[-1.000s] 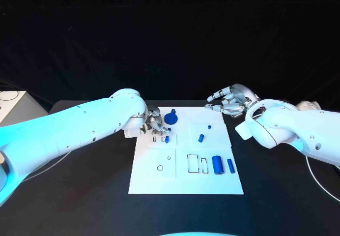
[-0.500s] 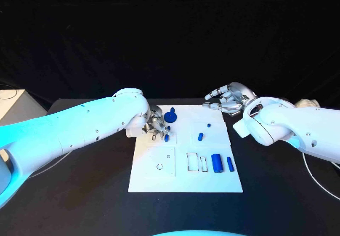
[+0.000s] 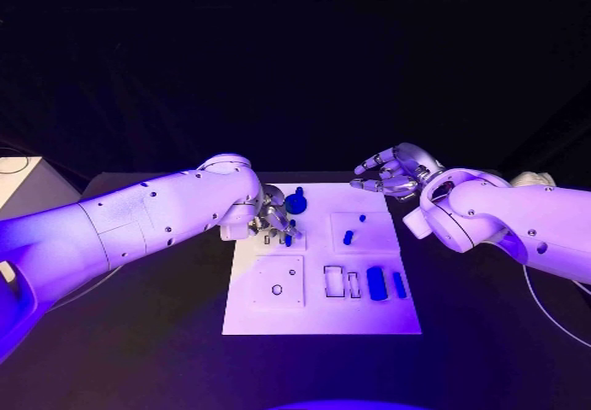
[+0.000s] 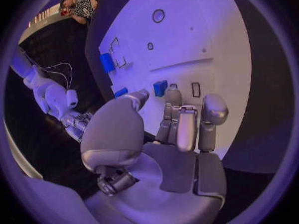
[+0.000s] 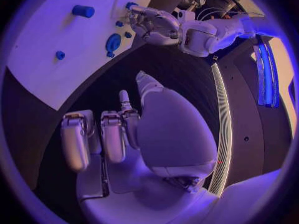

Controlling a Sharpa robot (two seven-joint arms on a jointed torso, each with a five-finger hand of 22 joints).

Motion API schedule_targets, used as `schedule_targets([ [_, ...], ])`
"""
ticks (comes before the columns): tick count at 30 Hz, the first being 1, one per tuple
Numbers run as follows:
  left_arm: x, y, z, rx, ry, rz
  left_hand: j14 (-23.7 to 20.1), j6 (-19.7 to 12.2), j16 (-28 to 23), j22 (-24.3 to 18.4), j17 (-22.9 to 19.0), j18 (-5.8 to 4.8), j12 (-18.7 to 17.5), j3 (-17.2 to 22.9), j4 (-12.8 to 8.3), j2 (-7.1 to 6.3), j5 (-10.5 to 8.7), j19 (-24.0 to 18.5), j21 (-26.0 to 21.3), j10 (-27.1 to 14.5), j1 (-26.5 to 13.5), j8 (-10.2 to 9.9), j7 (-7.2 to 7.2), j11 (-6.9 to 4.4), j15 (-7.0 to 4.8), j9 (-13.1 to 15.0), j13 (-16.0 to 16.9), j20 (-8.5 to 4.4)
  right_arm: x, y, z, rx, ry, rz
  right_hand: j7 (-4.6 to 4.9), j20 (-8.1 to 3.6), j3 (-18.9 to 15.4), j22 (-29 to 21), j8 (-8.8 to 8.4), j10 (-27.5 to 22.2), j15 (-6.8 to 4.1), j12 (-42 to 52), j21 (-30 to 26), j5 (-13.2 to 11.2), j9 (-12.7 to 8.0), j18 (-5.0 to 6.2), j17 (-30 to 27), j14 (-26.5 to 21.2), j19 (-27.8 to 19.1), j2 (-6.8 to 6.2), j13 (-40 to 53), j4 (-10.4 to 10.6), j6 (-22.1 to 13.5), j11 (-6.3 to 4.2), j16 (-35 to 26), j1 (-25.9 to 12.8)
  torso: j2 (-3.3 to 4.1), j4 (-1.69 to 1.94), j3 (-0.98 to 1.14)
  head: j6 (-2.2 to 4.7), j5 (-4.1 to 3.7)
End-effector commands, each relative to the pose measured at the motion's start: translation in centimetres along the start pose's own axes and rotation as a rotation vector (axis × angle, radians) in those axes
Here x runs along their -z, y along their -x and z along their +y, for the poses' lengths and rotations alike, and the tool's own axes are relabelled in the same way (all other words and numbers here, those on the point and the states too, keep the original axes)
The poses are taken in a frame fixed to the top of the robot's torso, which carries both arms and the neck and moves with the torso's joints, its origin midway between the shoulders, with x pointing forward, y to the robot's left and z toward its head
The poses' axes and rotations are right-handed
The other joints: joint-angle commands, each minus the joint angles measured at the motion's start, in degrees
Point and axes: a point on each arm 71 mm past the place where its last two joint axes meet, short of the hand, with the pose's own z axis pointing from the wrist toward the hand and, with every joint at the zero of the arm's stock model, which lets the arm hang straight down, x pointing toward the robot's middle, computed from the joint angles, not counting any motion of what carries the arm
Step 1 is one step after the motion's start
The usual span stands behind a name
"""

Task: Assemble the parts on the task board

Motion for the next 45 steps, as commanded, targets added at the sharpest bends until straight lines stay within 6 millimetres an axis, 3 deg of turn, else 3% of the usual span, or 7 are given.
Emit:
schedule_targets([
  [1, 0.0, -0.3, -0.2, -0.004, -0.008, 0.031, 0.18, -0.4, 0.39, 0.09, 1.97, -0.69, 0.4, 0.2, -0.34, 0.34, 0.01, -0.27, 0.34, -0.3, 1.12, 0.52, -0.13, -0.23, -0.25, 0.53, -0.02, 0.01, 0.0, -0.2, 0.0, 0.009, 0.0, 0.018, 0.1, 0.29, -0.01, 13.6, -0.01, -0.04, 0.35, -0.27, -0.28, 0.26, -0.06, 0.19, 12.42, 5.31, 4.95, 0.04, 9.03, 0.28, 0.41, 0.31, -0.25, -0.19, 0.04, 0.05, -0.01, -0.12, -0.03],
  [16, 0.0, -0.4, -0.1, 0.007, -0.01, 0.036, 0.17, -1.17, 0.69, 0.3, 2.1, -0.69, 0.61, 7.05, -2.09, 1.95, -0.19, -0.48, 0.62, -0.78, 7.81, 2.77, -1.03, -1.1, -1.01, 4.57, -0.76, -0.48, -0.2, -0.3, -0.1, 0.014, -0.013, 0.024, 0.1, 0.29, 0.01, 13.58, 0.0, -0.06, 0.34, -0.29, -0.32, 0.23, -0.06, 0.2, 12.34, 5.29, 4.94, 0.17, 9.01, 0.32, 0.43, 0.3, -0.28, -0.3, 0.09, 0.0, -0.04, -0.2, -0.08],
  [29, 0.0, -0.4, 0.2, 0.064, -0.024, 0.046, 0.57, -2.98, 1.34, 1.31, 2.91, -0.86, 0.68, 25.19, -10.58, 0.25, 0.11, -0.14, 1.49, -0.04, 7.92, 4.59, -0.99, -1.14, -1.05, 10.16, -1.77, -0.78, -0.3, -0.3, -0.2, 0.017, -0.019, 0.028, 0.09, 0.29, 0.04, 13.57, 0.01, -0.05, 0.33, -0.28, -0.33, 0.25, -0.07, 0.2, 12.3, 5.28, 4.93, 0.27, 9.01, 0.31, 0.45, 0.29, -0.3, -0.34, 0.13, 0.03, -0.03, -0.37, -0.03],
  [36, 0.1, -0.2, 0.9, 0.125, -0.034, 0.025, 1.2, -2.62, 1.93, 1.97, 3.99, -0.96, 1.53, 28.12, -12.98, -0.61, 1.33, 0.3, 2.03, 1.11, 6.25, 5.07, -0.93, -1.22, -1.16, 11.45, -0.92, -0.81, -0.3, -0.4, -0.2, 0.018, -0.019, 0.03, 0.09, 0.29, 0.06, 13.5, 0.01, -0.04, 0.33, -0.27, -0.42, 0.29, -0.07, 0.23, 12.32, 5.29, 4.89, 0.29, 9.02, 0.3, 0.45, 0.29, -0.29, -0.35, 0.13, 0.01, -0.01, -0.32, -0.03],
  [41, 0.5, 0.1, 1.5, 0.179, -0.048, -0.013, 2.62, -0.89, 3.18, 3.78, 6.51, -1.31, 3.3, 29.41, -15.02, -2.19, 9.4, 1.86, 3.19, 3.86, 4.19, 5.39, -1.3, -1.62, -1.58, 12.4, 1.33, -1.18, -0.3, -0.3, -0.3, 0.017, -0.021, 0.028, 0.09, 0.29, 0.06, 13.5, 0.01, -0.04, 0.33, -0.27, -0.42, 0.29, -0.07, 0.23, 12.32, 5.29, 4.89, 0.29, 9.02, 0.3, 0.45, 0.29, -0.29, -0.35, 0.1, 0.1, -0.02, -0.49, -0.01],
  [44, 0.7, 0.2, 1.7, 0.204, -0.054, -0.046, 2.97, -0.37, 3.47, 4.32, 7.14, -1.42, 3.64, 29.48, -15.53, -2.59, 11.12, 2.35, 3.54, 4.58, 3.67, 5.3, -1.47, -1.84, -1.76, 12.58, 1.83, -1.35, -0.3, -0.2, -0.4, 0.017, -0.021, 0.027, 0.09, 0.28, 0.06, 13.5, 0.02, -0.08, 0.33, -0.31, -0.43, 0.35, -0.08, 0.23, 12.24, 5.27, 4.88, 0.32, 8.98, 0.3, 0.45, 0.28, -0.33, -0.37, 0.09, 0.15, 0.0, -0.6, -0.08],
  [45, 0.8, 0.3, 1.8, 0.211, -0.055, -0.06, 3.5, 0.43, 3.95, 5.25, 8.2, -1.61, 4.37, 29.48, -15.94, -3.22, 14.35, 3.19, 4.05, 5.73, 3.25, 5.43, -1.69, -2.04, -1.99, 12.73, 2.88, -1.56, -0.3, -0.2, -0.4, 0.017, -0.021, 0.026, 0.09, 0.28, 0.06, 13.5, 0.02, -0.08, 0.33, -0.31, -0.43, 0.35, -0.08, 0.23, 12.24, 5.27, 4.88, 0.32, 8.98, 0.3, 0.45, 0.28, -0.33, -0.37, 0.08, 0.17, 0.03, -0.61, -0.08],
])
